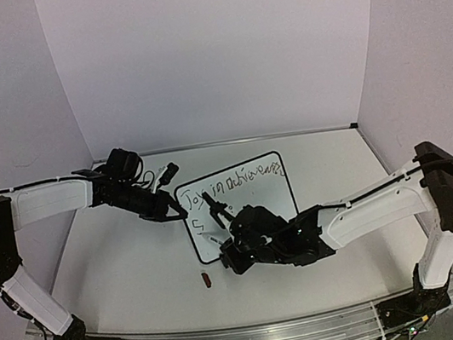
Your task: Write a sentence on the whiteboard
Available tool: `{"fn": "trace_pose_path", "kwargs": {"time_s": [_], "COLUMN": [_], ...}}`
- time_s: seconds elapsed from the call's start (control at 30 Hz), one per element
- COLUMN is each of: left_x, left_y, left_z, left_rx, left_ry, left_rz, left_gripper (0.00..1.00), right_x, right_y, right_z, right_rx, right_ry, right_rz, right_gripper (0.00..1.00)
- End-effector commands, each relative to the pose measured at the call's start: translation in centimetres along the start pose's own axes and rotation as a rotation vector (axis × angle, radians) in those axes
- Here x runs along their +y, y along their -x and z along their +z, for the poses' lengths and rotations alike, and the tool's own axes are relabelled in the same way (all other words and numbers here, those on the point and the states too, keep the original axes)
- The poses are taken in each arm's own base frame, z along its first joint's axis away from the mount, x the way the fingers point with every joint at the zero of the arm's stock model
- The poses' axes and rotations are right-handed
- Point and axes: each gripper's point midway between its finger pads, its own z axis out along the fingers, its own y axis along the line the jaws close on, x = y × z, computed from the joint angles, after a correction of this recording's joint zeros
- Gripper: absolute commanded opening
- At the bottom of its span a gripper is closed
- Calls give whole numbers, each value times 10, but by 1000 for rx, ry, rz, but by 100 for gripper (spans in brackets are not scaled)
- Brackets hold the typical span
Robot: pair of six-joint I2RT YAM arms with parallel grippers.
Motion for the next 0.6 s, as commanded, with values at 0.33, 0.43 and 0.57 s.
{"fn": "trace_pose_path", "kwargs": {"time_s": [0.33, 0.43, 0.57], "left_x": [12, 12, 12], "left_y": [9, 9, 9], "left_z": [-3, -3, -3], "left_rx": [-20, -20, -19], "left_ry": [79, 78, 79], "left_rz": [9, 10, 9], "left_gripper": [0, 0, 0], "right_x": [-13, -14, -13], "right_y": [20, 23, 30], "right_z": [-11, -15, -23], "right_rx": [-60, -70, -97], "right_ry": [-76, -77, -61], "right_rz": [16, 18, 16], "right_gripper": [0, 0, 0]}}
